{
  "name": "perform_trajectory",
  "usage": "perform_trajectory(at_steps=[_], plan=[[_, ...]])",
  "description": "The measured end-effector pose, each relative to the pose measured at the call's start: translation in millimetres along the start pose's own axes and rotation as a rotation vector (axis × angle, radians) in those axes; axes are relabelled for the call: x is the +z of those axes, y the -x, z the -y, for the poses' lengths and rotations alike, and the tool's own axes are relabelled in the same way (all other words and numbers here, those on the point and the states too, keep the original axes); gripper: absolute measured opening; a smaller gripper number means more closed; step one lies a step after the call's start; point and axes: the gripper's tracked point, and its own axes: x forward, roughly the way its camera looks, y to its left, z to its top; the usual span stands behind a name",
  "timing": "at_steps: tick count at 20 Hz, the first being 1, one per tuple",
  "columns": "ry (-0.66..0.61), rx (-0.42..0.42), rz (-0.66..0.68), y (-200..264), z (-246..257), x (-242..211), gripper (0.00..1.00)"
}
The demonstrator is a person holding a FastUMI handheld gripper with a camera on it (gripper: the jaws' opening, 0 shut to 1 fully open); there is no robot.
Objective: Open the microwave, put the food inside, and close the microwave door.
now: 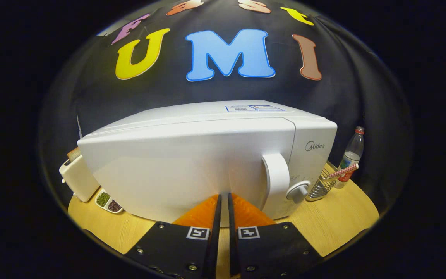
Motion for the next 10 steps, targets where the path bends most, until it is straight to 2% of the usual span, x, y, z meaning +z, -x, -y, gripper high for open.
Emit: perform_trajectory(at_steps=[3,10], plan=[[0.036,-0.035,0.051,30,14,11,0.13],[0.049,-0.08,0.215,154,7,40,0.13]])
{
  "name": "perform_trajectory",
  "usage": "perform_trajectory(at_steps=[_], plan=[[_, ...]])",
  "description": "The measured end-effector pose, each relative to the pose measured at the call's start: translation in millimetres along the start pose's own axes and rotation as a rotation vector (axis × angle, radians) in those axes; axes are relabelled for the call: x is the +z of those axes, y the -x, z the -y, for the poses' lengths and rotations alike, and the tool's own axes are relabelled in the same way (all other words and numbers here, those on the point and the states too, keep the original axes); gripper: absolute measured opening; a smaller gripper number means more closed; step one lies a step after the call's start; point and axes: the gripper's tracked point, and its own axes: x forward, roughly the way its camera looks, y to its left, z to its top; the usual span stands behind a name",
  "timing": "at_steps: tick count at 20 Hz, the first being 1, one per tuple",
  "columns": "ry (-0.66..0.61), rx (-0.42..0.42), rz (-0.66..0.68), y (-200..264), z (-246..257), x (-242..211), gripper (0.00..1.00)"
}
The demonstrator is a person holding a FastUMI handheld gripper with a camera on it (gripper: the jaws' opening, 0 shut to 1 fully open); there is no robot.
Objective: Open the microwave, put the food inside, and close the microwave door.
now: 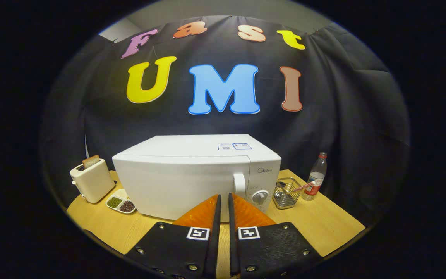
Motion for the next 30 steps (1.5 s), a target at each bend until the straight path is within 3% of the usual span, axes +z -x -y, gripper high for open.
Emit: perform_trajectory(at_steps=[8,12,14,15,17,23,30], plan=[[0.025,0.076,0.096,121,-44,22,0.13],[0.012,0.06,0.117,164,-45,10,0.16],[0.019,0.047,0.117,183,-44,5,0.65],[0.013,0.053,0.124,193,-45,5,0.82],[-0.006,0.055,0.147,211,-43,5,0.96],[-0.026,0.067,0.189,243,-42,6,0.96],[0.004,0.143,0.223,260,-62,13,0.96]])
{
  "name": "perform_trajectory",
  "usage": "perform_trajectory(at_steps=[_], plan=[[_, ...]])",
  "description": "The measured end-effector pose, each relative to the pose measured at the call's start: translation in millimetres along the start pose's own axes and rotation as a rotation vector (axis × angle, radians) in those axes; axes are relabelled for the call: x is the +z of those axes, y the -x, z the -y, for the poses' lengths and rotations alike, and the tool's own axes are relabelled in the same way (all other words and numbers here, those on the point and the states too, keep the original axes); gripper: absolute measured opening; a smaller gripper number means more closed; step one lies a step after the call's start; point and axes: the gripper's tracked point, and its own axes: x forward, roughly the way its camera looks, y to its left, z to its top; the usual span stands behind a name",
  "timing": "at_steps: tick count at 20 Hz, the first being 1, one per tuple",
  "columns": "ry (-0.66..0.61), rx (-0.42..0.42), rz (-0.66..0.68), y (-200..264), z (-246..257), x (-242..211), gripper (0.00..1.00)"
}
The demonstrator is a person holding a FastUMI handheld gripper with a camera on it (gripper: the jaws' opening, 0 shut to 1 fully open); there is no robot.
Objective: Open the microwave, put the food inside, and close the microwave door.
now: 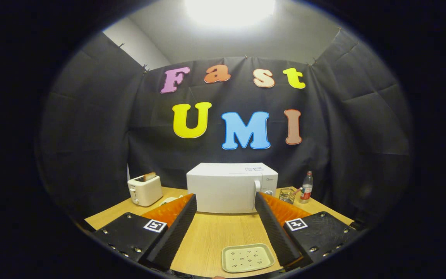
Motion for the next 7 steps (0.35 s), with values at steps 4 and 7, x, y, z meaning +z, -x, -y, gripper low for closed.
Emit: perform_trajectory(at_steps=[4,7], plan=[[0.016,0.017,0.006,2.8,-1.7,-0.4,0.96],[0.01,0.014,-0.005,3.1,1.2,-5.3,0.96]])
